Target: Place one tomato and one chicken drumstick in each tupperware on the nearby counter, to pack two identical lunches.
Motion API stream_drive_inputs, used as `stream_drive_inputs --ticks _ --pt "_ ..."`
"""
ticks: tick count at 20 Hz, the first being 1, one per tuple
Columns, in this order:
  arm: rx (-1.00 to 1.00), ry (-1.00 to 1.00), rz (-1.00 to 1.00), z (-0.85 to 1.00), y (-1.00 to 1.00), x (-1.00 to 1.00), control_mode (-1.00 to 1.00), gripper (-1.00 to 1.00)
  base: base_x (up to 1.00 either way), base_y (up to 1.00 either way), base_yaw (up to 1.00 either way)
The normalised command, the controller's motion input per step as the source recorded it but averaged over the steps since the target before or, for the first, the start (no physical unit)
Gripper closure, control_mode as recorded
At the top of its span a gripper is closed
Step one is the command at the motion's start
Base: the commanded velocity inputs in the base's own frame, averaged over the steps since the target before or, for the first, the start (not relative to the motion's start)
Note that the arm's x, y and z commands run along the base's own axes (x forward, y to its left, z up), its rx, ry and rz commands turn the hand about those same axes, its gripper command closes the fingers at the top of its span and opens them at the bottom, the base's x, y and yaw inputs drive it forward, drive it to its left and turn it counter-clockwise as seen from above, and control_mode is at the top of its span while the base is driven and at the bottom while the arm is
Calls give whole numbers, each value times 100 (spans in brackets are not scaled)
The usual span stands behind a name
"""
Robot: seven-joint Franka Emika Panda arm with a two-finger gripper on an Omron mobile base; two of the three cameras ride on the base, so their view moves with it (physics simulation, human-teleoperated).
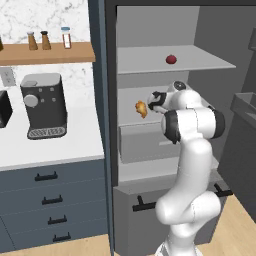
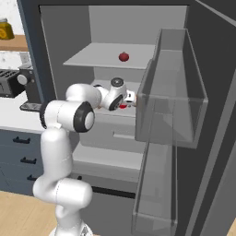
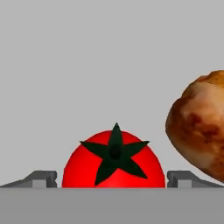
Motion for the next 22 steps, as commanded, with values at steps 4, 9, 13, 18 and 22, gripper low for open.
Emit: stream_drive_inputs --ticks 4,9,13,18,22 --pt "0 0 0 -22 0 29 -100 100 0 0 0" --pt "0 5 -5 -53 0 3 -100 100 0 0 0" --pt "0 9 -8 -79 0 -15 -100 100 0 0 0" --pt "0 0 -2 -57 0 -76 -100 100 0 0 0" --pt "0 -8 0 -51 1 -100 -100 100 0 0 0"
